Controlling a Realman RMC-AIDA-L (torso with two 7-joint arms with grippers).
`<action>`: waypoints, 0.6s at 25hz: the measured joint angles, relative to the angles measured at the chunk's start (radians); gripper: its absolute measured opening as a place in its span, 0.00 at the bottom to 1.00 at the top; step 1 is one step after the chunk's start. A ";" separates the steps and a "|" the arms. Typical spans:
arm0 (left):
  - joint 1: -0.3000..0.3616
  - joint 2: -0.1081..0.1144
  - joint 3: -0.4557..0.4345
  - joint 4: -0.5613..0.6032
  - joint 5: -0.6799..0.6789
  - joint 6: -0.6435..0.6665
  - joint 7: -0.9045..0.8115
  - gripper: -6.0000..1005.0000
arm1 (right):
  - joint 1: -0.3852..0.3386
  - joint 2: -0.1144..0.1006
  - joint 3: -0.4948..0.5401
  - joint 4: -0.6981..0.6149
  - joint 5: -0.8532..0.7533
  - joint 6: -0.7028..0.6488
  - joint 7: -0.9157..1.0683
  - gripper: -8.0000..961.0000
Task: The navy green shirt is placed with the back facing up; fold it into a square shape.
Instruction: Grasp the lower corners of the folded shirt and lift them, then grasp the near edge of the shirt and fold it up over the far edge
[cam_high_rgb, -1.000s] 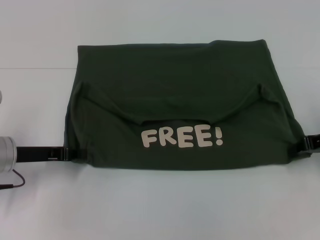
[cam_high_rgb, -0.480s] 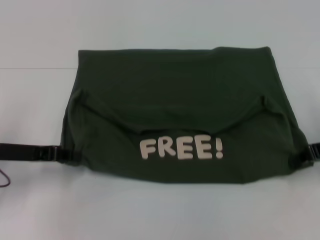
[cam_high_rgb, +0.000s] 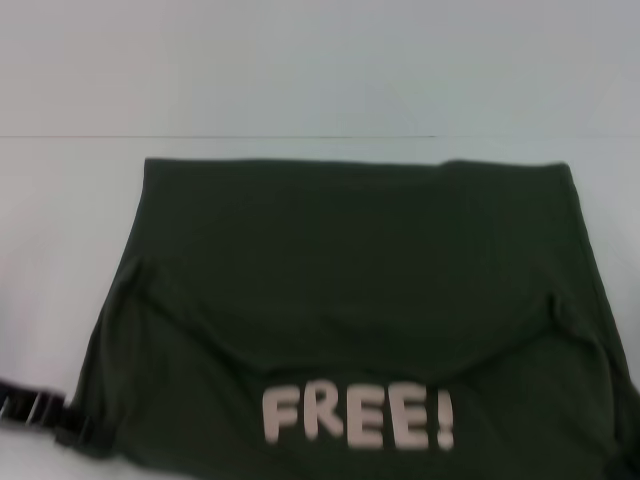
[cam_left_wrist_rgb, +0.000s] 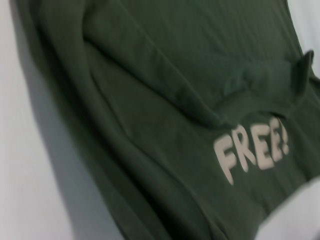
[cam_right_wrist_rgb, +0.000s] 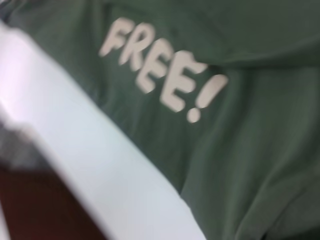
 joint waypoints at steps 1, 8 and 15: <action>-0.001 0.002 0.000 0.000 0.018 0.027 0.005 0.06 | -0.006 0.002 -0.011 0.000 0.000 -0.022 -0.026 0.05; -0.003 -0.003 0.013 -0.005 0.147 0.196 0.039 0.06 | -0.035 0.018 -0.110 0.003 -0.001 -0.081 -0.117 0.06; -0.005 -0.006 0.017 -0.025 0.173 0.223 0.079 0.06 | -0.034 0.023 -0.125 0.021 0.002 -0.070 -0.132 0.06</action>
